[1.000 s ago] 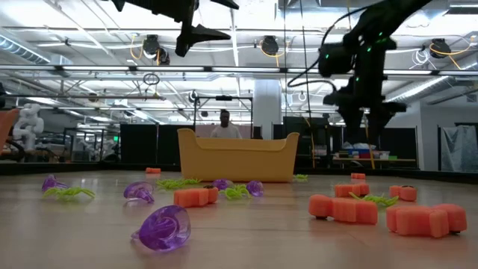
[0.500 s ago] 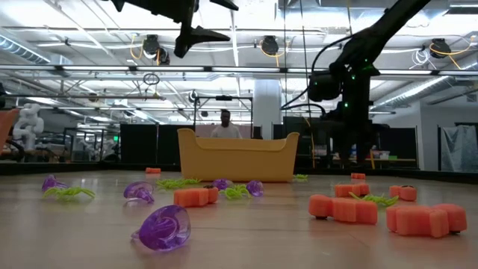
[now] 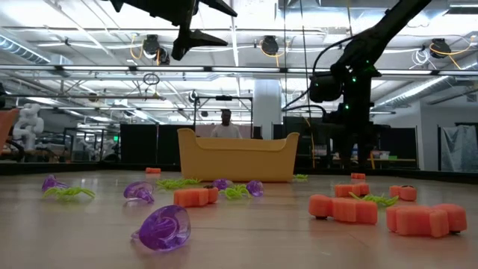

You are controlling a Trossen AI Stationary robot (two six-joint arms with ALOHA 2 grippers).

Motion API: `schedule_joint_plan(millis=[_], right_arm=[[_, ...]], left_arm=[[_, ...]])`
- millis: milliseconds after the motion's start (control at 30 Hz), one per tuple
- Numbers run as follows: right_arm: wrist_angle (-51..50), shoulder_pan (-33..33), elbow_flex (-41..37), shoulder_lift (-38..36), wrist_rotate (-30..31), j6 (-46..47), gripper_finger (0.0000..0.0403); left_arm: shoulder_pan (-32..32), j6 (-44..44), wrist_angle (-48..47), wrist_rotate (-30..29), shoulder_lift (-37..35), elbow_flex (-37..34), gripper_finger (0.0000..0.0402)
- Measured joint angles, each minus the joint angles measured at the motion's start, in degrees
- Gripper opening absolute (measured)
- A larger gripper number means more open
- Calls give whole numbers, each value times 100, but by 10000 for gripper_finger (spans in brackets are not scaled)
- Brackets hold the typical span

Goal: Sort Halloween decoration
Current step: Put the orange skeleton toy into the orange bin

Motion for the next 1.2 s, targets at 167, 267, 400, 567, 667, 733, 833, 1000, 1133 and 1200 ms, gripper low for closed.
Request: schedule_joint_plan(millis=[167,267,400,567,667,733,833,1000,1133,1200], right_arm=[[127,0,-318,2,-162,3,210],[371,-2,-446,2,-221,-33,210],[779,-4,-578,2,-304,-36,210],[857,-28,-639,2,-301,-50,210],[850,-39,-639,2,-298,-262,209],[848,-44,-639,2,-298,-358,203],[865,-44,-639,2,-295,-460,181],[941,-71,-641,2,-272,-477,131],[1030,-118,-641,2,-272,-477,95],[1066,-151,-641,2,-280,-477,75]], left_arm=[[0,2,2,-59,0,0,276],[0,4,1,-102,0,0,276],[0,4,0,-150,0,0,276],[0,0,4,-255,0,0,276],[0,-87,4,-352,0,0,276],[0,-152,9,-431,0,0,276],[0,-295,17,-548,0,0,276],[0,-306,166,-752,0,0,276],[0,-365,313,-906,2,0,276],[2,-446,329,-959,2,0,276]])
